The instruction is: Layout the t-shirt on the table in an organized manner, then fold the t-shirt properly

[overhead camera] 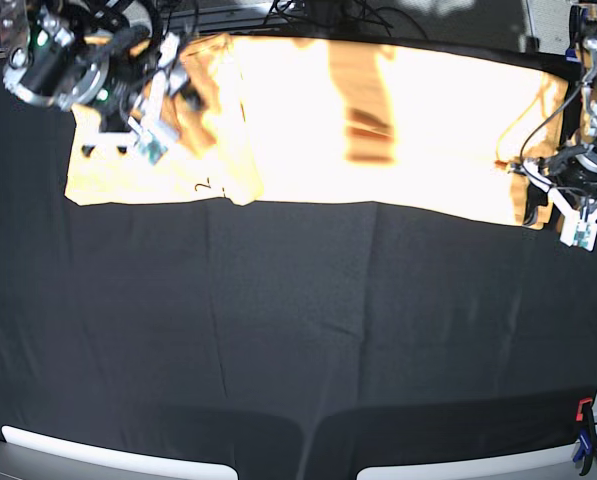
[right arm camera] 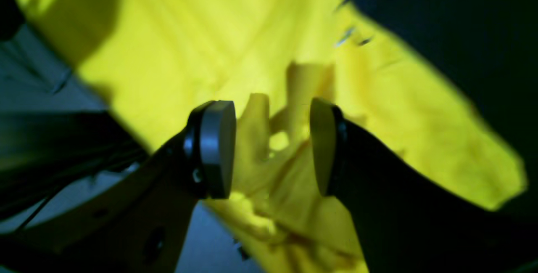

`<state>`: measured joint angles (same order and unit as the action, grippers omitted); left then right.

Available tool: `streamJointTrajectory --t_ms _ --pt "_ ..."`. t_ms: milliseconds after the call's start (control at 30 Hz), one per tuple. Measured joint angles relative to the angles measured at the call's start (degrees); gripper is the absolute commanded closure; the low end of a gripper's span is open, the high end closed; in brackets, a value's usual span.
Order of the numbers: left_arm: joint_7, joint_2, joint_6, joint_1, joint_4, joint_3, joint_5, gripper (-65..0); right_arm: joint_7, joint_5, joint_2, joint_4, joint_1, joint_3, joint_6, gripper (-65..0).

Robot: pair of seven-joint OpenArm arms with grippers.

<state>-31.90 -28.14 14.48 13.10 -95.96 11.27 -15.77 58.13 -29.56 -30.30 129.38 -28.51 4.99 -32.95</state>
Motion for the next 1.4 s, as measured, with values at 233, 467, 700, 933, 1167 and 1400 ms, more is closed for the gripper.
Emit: streamJointTrajectory --t_ms 233,467,700,933,1167,1400 --pt "-0.48 -2.62 -2.32 0.85 8.90 0.00 -2.60 -32.1 -0.04 -0.20 0.00 -3.32 2.71 2.56 0.46 -28.1" --pt "-0.28 -3.30 5.68 0.68 15.89 2.56 -11.26 -32.0 -0.28 -0.04 0.00 -11.89 5.53 3.76 0.68 -28.1" --pt "-5.92 -3.87 14.99 0.02 18.21 3.06 -17.53 -28.7 -2.32 -0.22 0.00 -13.94 6.78 3.74 0.63 -28.1" --pt "-9.97 -3.91 19.23 0.02 18.23 3.06 -22.71 -23.0 -3.72 -0.22 0.00 -13.94 6.78 3.74 0.63 -28.1" --pt "-10.58 -3.93 19.04 0.04 18.36 3.06 -23.26 0.0 -4.61 -0.20 0.00 -13.94 6.78 3.74 0.63 -28.1" --pt "-5.66 -3.76 4.87 0.22 18.34 8.04 -13.57 0.0 -6.95 -0.15 0.15 -14.25 9.49 3.74 0.63 -28.1"
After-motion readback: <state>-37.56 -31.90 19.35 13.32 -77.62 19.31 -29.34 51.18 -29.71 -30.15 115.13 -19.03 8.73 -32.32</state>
